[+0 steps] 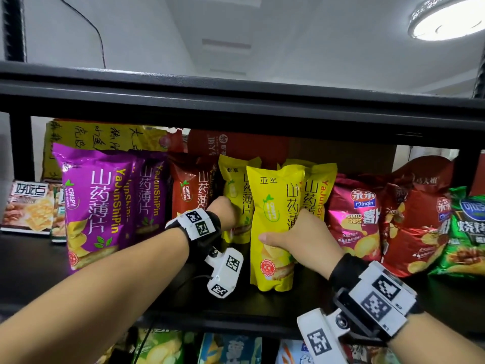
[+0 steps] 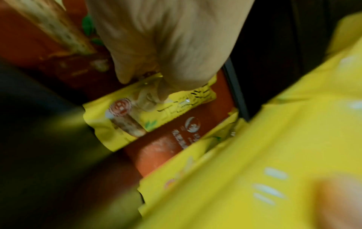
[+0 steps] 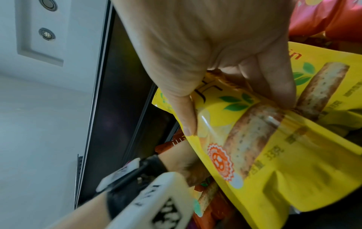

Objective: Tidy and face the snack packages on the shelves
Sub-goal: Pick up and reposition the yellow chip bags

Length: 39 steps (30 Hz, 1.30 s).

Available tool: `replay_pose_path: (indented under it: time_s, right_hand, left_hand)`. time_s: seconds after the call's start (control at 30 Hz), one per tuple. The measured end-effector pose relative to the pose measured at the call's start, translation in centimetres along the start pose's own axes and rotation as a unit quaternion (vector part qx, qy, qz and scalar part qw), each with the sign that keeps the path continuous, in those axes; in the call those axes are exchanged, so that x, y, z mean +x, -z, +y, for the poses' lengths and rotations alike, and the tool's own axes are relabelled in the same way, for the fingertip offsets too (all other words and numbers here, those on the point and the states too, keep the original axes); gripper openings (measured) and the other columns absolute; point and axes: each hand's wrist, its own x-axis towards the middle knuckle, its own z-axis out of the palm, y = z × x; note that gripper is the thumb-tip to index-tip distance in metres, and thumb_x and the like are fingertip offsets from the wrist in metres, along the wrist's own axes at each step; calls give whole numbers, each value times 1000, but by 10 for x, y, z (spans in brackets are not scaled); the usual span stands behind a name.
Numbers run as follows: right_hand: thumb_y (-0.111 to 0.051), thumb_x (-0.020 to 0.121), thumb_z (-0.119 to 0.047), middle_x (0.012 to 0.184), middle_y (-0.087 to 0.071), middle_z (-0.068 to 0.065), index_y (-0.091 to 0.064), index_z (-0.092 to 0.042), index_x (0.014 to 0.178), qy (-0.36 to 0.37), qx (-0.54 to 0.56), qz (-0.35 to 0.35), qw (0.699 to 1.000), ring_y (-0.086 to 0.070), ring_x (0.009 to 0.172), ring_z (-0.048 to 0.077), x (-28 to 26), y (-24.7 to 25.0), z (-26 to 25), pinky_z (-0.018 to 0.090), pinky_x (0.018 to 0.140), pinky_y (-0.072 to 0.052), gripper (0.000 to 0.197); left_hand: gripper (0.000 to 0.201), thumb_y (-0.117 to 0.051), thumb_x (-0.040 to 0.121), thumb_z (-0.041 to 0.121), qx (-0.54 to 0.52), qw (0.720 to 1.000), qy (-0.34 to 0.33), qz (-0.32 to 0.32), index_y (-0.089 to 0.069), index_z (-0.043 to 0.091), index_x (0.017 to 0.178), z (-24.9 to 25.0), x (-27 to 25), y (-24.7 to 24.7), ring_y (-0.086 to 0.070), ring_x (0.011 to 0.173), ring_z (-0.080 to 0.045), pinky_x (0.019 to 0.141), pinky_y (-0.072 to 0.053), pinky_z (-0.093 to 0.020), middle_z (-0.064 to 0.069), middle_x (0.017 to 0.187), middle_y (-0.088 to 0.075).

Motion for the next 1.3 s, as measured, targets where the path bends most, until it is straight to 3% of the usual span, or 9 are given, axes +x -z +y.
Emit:
replay_pose_path:
  time_s: [0.23,0.3,0.4,0.53,0.67,0.77,1.03,1.17,1.3]
  right_hand:
    - [-79,49,-74,97,-59,-7,-46,-19,103,-39,-11,42,998,-60,87,17,-8,-11,-14,37,78,-55,83]
    - [-76,42,-79,109,-60,-4,-40,-17,119,-38,20,14,999,-62,99,18,-9,-16,-19,40,86,-55,106]
    - [-66,39,-87,129,-57,-6,-30,-21,143,2,66,-30,997,-58,118,19,-12,-15,-29,43,99,-50,128]
    - [-48,58,-92,112,-64,-6,-53,-23,123,54,125,35,990,-61,102,16,-15,-7,-43,36,81,-49,95]
    - [-52,89,-65,111,-67,25,-61,6,105,51,228,68,970,-63,101,42,-4,-2,-50,54,88,-52,73]
    - [-56,92,-57,106,-66,32,-58,14,102,67,244,66,965,-65,95,46,-2,-3,-52,58,87,-53,72]
    - [-47,90,-65,94,-75,-19,-68,-31,95,99,213,34,971,-68,90,-4,-9,-9,-37,18,81,-53,40]
    - [-47,83,-70,120,-68,-15,-60,-31,127,120,187,-12,975,-63,113,6,-18,-15,-26,35,102,-48,59]
    - [-52,84,-64,111,-62,-29,-54,-41,124,121,169,-31,978,-58,101,-18,-28,-22,-17,7,85,-46,46]
  left_hand:
    - [19,-45,97,5,-145,988,-32,38,-64,5,92,0,-45,17,-65,88,-29,85,-57,-36,-16,100,-67]
    - [28,-43,97,11,-292,955,-31,42,-67,-1,106,5,-58,20,-65,109,-38,101,-50,-50,-22,116,-70]
    - [29,-58,90,39,-377,922,-85,7,-70,17,105,13,-76,24,-72,103,-22,82,-58,-32,-5,109,-76]
    - [52,-74,74,57,-317,940,-119,47,-71,15,104,22,-83,27,-71,101,-31,91,-57,-49,-10,105,-76]
    - [22,-75,89,26,-331,929,-138,87,-72,9,101,23,-80,29,-72,67,-9,52,-51,-16,-4,91,-78]
    - [20,-74,89,23,-349,919,-156,92,-72,9,103,16,-79,29,-76,80,-19,59,-53,-20,-6,94,-79]
    - [34,-76,84,30,-361,915,-172,59,-69,10,110,9,-89,26,-75,95,-23,77,-59,-35,-7,104,-78]
    - [51,-81,73,44,-329,931,-157,21,-64,15,112,-5,-101,21,-74,99,-22,85,-59,-42,-3,107,-77]
    - [57,-86,71,38,-341,932,-125,-24,-63,15,117,-19,-111,14,-74,102,-22,91,-58,-43,-4,111,-76]
